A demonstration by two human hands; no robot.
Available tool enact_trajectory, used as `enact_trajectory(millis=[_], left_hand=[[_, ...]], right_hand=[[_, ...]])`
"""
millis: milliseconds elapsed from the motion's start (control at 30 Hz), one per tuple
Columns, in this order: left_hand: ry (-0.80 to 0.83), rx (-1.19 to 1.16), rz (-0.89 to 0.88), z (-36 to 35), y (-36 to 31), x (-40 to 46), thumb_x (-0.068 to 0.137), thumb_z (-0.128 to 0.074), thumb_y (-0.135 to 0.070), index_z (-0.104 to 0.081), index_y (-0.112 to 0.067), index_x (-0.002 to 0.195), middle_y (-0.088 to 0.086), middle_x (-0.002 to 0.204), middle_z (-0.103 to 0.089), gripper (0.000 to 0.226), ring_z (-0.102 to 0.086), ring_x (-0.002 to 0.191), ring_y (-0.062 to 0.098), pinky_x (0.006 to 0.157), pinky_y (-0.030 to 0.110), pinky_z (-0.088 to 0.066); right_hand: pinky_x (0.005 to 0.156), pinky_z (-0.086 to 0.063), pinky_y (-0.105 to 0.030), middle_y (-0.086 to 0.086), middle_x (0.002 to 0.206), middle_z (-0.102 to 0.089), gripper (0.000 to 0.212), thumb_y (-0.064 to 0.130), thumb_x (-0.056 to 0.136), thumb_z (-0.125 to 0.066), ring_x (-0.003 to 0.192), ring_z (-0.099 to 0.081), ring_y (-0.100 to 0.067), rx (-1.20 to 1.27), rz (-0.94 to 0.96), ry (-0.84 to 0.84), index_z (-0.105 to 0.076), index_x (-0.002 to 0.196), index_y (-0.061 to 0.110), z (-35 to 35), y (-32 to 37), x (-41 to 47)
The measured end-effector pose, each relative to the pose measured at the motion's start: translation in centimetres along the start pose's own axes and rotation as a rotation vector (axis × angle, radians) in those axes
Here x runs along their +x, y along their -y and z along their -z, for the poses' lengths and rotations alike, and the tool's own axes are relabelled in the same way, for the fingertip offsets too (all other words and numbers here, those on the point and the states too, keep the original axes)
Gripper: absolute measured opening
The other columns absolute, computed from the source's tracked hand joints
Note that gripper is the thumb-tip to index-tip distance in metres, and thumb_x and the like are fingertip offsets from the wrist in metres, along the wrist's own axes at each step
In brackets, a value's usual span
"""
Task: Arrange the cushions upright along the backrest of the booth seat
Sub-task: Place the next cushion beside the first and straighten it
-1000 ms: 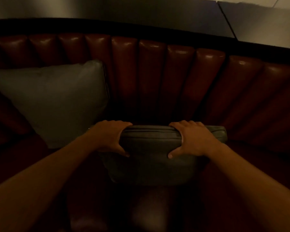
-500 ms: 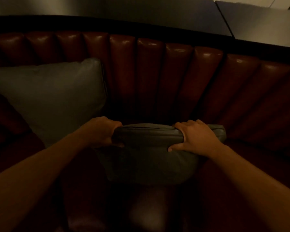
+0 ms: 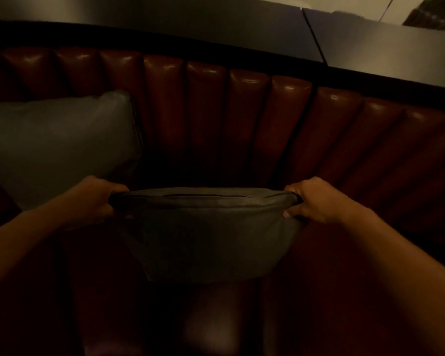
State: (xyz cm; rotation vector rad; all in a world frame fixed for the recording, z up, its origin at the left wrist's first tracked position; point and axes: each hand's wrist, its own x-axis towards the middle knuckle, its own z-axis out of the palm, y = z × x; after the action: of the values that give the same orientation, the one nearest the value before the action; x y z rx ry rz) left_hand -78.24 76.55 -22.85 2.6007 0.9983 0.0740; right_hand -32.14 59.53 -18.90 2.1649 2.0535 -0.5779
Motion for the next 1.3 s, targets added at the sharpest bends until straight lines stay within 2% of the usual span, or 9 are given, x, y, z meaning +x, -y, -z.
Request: enact_trajectory(millis=[200, 300, 467, 600, 767, 933, 1133, 1233, 1300], left_hand=[[0.011, -0.058, 0.016, -0.2, -0.1, 0.5, 0.065, -0.054, -0.061, -0.060, -0.045, 0.085, -0.020, 0.069, -0.065, 0.025, -0.063, 0.065, -0.007, 0.054, 0.016, -0.042], [-0.076, -0.289, 0.161, -1.5, -0.2, -0.7, 0.059, -0.065, -0.062, -0.062, -0.056, 0.093, -0.028, 0.088, -0.068, 0.035, -0.062, 0.083, -0.015, 0.068, 0.007, -0.045], [-0.454, -0.871, 0.388, -5.8, -2.1, -1.5, 0.066, -0.077, -0.058, -0.064, -0.039, 0.110, -0.013, 0.103, -0.070, 0.050, -0.067, 0.091, -0.006, 0.072, 0.007, -0.049], [-0.750, -1.077, 0.545, -8.0, -4.6, -0.3, 0.075, -0.075, -0.044, -0.068, -0.031, 0.095, -0.008, 0.095, -0.072, 0.024, -0.068, 0.086, 0.004, 0.071, 0.016, -0.053], [-0.874, -0.931, 0.594, -7.6, -5.3, 0.2, 0.090, -0.072, -0.033, -0.061, -0.031, 0.080, -0.014, 0.073, -0.067, 0.015, -0.062, 0.065, -0.013, 0.061, 0.010, -0.049], [-0.898, -0.840, 0.555, -6.4, -5.2, 0.4, 0.088, -0.070, -0.042, -0.060, -0.033, 0.080, -0.017, 0.073, -0.067, 0.015, -0.061, 0.065, -0.012, 0.058, 0.010, -0.047], [-0.821, -0.479, 0.271, -5.7, -4.3, -0.8, 0.084, -0.064, -0.047, -0.063, -0.027, 0.112, -0.009, 0.108, -0.066, 0.034, -0.060, 0.097, -0.001, 0.086, 0.008, -0.044], [-0.764, -0.092, -0.006, -4.1, -6.1, 0.7, 0.087, -0.064, -0.048, -0.067, -0.015, 0.117, 0.002, 0.118, -0.068, 0.046, -0.063, 0.109, 0.018, 0.097, 0.031, -0.046], [-0.568, 0.020, -0.152, -3.1, -8.5, 2.6, 0.084, -0.059, -0.068, -0.059, -0.016, 0.134, 0.004, 0.132, -0.064, 0.071, -0.059, 0.122, 0.022, 0.105, 0.037, -0.042]], right_hand=[[0.074, -0.051, -0.020, 0.014, 0.091, -0.071, 0.024, 0.035, 0.083, -0.083, 0.085, -0.065, 0.002, 0.054, -0.001, 0.020, -0.071, 0.101, 0.026, -0.4, -0.8, 0.5], [0.081, -0.044, -0.013, 0.021, 0.108, -0.067, 0.045, 0.040, 0.076, -0.087, 0.096, -0.062, 0.008, 0.406, -0.036, -0.028, -0.067, 0.117, 0.037, -0.8, -1.2, -0.2], [0.094, -0.047, -0.031, 0.017, 0.124, -0.060, 0.055, 0.055, 0.081, -0.072, 0.110, -0.057, -0.001, 0.905, -0.258, -0.637, -0.060, 0.131, 0.035, -5.4, 0.5, -0.3], [0.089, -0.057, -0.043, 0.011, 0.102, -0.067, 0.031, 0.056, 0.090, -0.068, 0.099, -0.066, -0.012, 1.095, -0.511, -0.931, -0.068, 0.105, 0.029, -9.1, 2.6, 1.0], [0.063, -0.047, -0.035, 0.000, 0.072, -0.057, 0.047, 0.054, 0.096, -0.060, 0.066, -0.053, -0.013, 0.995, -0.488, -1.036, -0.059, 0.081, 0.010, -8.9, 2.7, 1.8], [0.056, -0.041, -0.030, -0.001, 0.067, -0.050, 0.051, 0.050, 0.099, -0.058, 0.060, -0.047, -0.012, 1.002, -0.443, -1.073, -0.055, 0.078, 0.004, -7.8, 3.0, 1.6], [0.089, -0.048, -0.031, 0.018, 0.108, -0.060, 0.032, 0.058, 0.100, -0.050, 0.101, -0.057, 0.002, 1.123, -0.455, -1.038, -0.059, 0.115, 0.031, -9.1, 3.1, 1.1], [0.102, -0.045, -0.035, 0.017, 0.122, -0.064, 0.064, 0.088, 0.078, -0.047, 0.115, -0.059, -0.005, 1.419, -0.501, -0.948, -0.060, 0.120, 0.041, -11.6, 3.4, 1.3], [0.107, -0.043, -0.037, 0.012, 0.130, -0.063, 0.085, 0.096, 0.069, -0.046, 0.122, -0.058, -0.010, 1.498, -0.540, -0.909, -0.059, 0.130, 0.039, -13.4, 4.0, 1.6]])
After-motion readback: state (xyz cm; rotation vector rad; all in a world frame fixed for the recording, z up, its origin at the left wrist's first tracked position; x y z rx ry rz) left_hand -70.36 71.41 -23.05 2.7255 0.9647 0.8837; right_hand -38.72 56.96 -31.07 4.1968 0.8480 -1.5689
